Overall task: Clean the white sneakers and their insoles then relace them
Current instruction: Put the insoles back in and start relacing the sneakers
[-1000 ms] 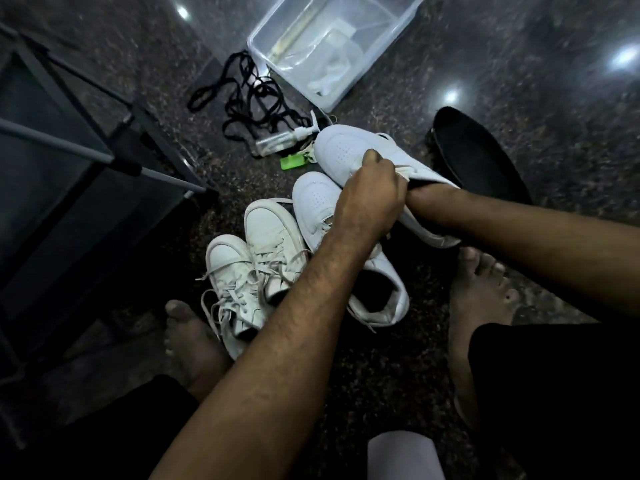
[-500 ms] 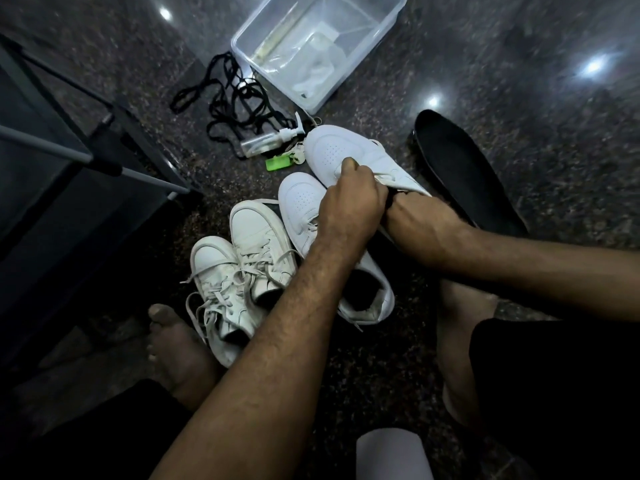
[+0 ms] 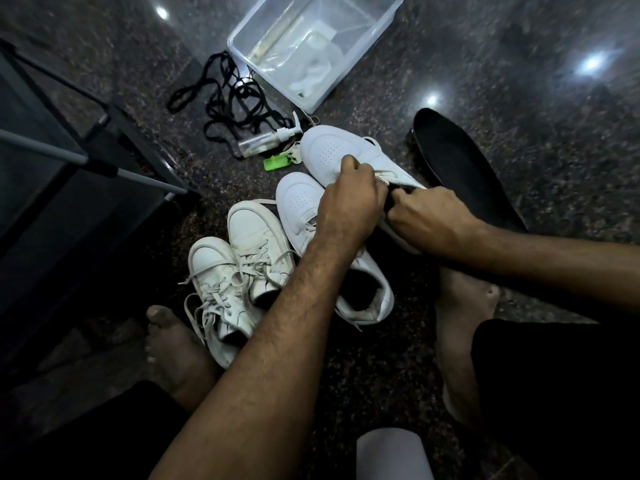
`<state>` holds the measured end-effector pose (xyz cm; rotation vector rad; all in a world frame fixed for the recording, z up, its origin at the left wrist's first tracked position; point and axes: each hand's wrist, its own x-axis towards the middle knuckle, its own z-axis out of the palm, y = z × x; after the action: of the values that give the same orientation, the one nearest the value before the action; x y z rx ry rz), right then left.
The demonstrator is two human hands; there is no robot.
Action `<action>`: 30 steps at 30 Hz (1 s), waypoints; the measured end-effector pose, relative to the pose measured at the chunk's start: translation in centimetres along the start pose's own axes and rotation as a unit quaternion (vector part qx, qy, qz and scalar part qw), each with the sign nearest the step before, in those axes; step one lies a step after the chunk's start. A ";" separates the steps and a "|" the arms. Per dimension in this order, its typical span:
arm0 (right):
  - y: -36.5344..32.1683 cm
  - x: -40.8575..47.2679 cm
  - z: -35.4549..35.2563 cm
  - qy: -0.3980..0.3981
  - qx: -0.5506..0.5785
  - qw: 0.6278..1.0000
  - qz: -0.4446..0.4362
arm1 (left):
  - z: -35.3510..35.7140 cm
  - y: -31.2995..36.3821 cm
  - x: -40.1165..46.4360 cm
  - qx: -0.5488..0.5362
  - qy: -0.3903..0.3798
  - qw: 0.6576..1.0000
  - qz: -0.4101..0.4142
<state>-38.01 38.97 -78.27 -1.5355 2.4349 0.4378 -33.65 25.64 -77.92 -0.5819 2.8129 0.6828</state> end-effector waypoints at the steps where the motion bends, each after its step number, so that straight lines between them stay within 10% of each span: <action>1: 0.2 -0.2 0.1 0.018 -0.004 1.000 -0.006 | 0.1 0.0 -0.1 -0.002 0.005 1.000 0.002; 7: 0.7 -0.4 0.9 0.106 -0.010 0.993 -0.051 | 0.4 -0.1 -0.4 -0.013 0.021 1.000 0.006; 24: 1.2 0.3 -1.4 -0.054 0.066 0.996 -0.016 | 0.4 -0.9 -0.4 -0.072 0.027 0.997 0.010; 30: 3.4 -2.5 -0.3 0.046 0.279 0.957 0.061 | 1.3 -1.9 -0.6 -0.159 0.049 0.986 0.005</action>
<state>-40.03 42.32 -76.73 -1.1839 2.4329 -0.2962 -32.17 24.86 -79.64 -0.6683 2.8152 1.1475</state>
